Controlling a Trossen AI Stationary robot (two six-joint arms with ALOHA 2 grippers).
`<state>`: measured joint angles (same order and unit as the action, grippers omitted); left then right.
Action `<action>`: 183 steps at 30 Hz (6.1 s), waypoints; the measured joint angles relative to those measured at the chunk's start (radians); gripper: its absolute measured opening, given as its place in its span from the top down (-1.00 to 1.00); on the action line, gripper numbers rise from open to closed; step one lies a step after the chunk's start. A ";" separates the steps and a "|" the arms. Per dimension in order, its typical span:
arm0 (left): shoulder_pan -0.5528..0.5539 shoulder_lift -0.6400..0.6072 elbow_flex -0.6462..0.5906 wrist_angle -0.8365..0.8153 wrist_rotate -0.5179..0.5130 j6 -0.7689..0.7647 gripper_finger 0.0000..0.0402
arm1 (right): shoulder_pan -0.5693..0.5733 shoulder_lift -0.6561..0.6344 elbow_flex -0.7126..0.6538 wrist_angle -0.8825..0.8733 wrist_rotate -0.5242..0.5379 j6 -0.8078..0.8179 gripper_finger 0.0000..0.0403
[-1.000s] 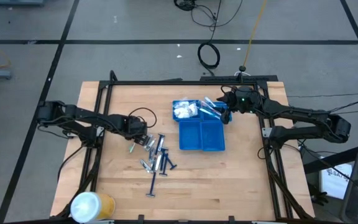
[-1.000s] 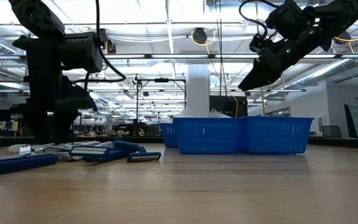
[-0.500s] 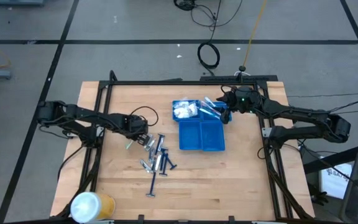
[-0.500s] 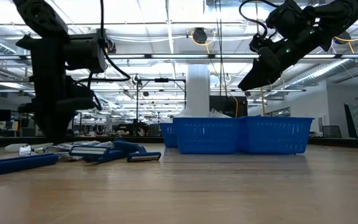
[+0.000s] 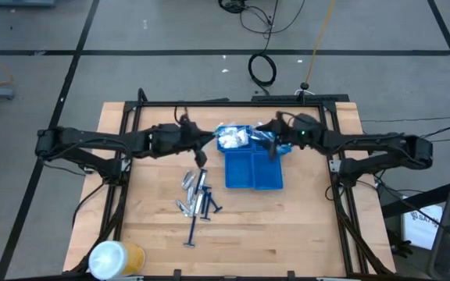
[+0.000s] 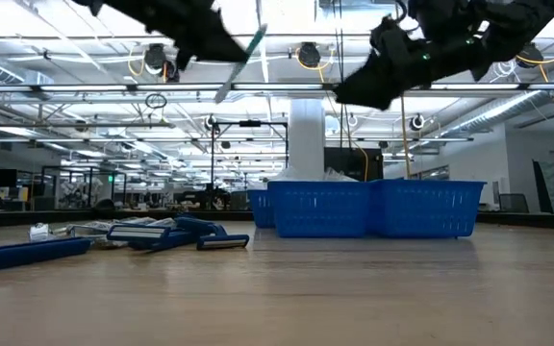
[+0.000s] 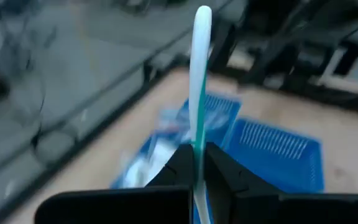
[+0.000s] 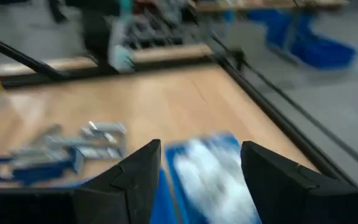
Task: Pick & Place Travel size toiletries
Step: Put the green toothbrush into the top right blue basket, then put the silver nail cutter into the bottom left blue basket
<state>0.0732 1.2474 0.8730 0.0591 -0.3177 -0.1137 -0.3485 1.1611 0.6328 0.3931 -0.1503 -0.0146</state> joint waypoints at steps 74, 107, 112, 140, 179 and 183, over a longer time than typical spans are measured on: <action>0.023 0.160 0.002 0.072 -0.142 0.009 -0.06 | -0.104 0.064 0.139 -0.703 0.153 -0.131 0.91; 0.015 0.160 0.002 -0.263 0.036 -0.166 0.07 | -0.088 -0.089 0.089 -0.687 0.147 -0.015 0.07; -0.021 0.160 0.002 -0.489 0.101 -0.349 0.07 | -0.036 -0.169 0.089 -0.602 0.147 -0.035 0.12; -0.110 0.444 0.006 -0.783 0.196 -0.944 0.07 | 0.111 -0.139 0.089 -0.478 0.149 -0.093 0.15; -0.086 0.278 0.133 -0.112 0.168 -0.321 0.91 | 0.110 -0.139 0.089 -0.467 0.150 -0.103 0.15; -0.046 0.372 0.132 -0.063 0.224 -0.363 0.91 | 0.110 -0.139 0.089 -0.463 0.150 -0.103 0.15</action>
<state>0.0270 1.6189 1.0054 -0.0039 -0.0934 -0.4763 -0.2382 1.0222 0.7216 -0.0701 -0.0006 -0.1173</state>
